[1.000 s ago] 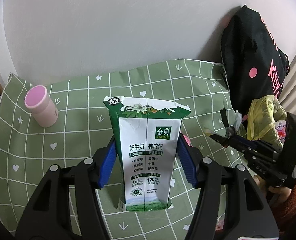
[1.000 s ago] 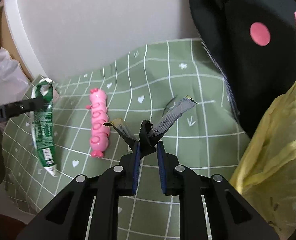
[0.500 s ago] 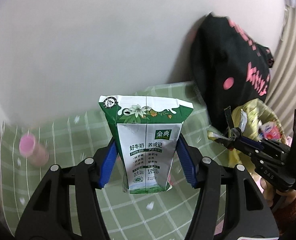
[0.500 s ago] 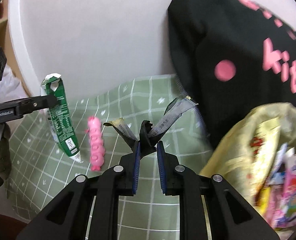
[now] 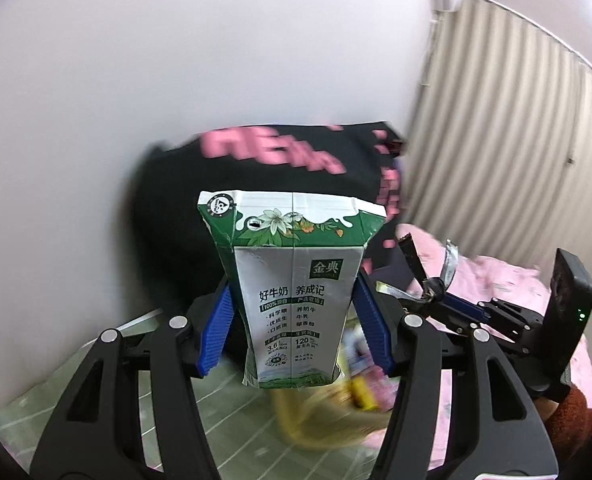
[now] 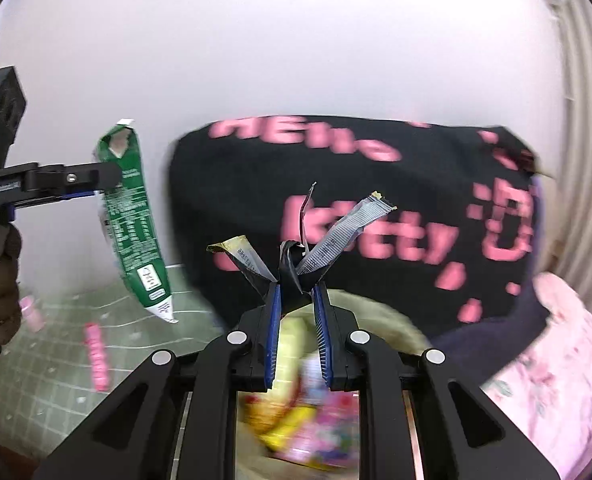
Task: Collect trash
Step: 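Carry the milk carton and black-grey wrapper over the yellow trash bag and lower them, then open both grippers to drop the items and pull back from the bag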
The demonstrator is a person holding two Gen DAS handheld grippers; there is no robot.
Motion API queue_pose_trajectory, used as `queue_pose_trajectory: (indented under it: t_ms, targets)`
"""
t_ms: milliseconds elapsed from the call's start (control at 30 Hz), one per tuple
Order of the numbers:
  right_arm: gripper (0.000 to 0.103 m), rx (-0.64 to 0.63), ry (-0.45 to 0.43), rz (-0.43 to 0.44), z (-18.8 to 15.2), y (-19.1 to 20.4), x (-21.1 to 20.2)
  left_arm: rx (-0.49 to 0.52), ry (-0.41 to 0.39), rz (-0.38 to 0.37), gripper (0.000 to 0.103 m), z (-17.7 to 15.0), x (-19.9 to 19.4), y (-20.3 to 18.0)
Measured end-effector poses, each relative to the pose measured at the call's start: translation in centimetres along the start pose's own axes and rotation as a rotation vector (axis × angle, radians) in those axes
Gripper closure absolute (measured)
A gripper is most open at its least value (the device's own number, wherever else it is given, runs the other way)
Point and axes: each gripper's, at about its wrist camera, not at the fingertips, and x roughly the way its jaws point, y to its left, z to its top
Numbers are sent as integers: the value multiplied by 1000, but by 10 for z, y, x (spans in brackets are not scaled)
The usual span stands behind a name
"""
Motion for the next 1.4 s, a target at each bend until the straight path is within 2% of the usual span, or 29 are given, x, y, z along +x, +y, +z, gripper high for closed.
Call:
queue_pose_trajectory:
  t_ms: [133,233,400,500,733,1033,1233,1400]
  targets:
    - [86,51,7,-69,-6,-41,-11,32,34,-70,48,-1,37,-30]
    - [86,64,41,-94,-15,-59,-6,50,115,-99,48,-17,76,-43]
    - [86,78,154,-55,-40,-69,27,88,317,-62,49,-58,153,-45]
    - [86,57,228,-18,-55,-64,52,76,382,-61,49,-72,176,-40]
    - [86,-28,298,40,-72,-50,79,61,426,-43,49,-79,196,-34]
    - [86,4,289,90,-74,-55,80,30,441,-38,49,-78,189,-37]
    - [86,59,291,78,-78,-52,79,-7,447,-65,49,-79,184,-26]
    - [86,130,283,11,-77,-47,71,27,456,-139,49,-78,188,-23]
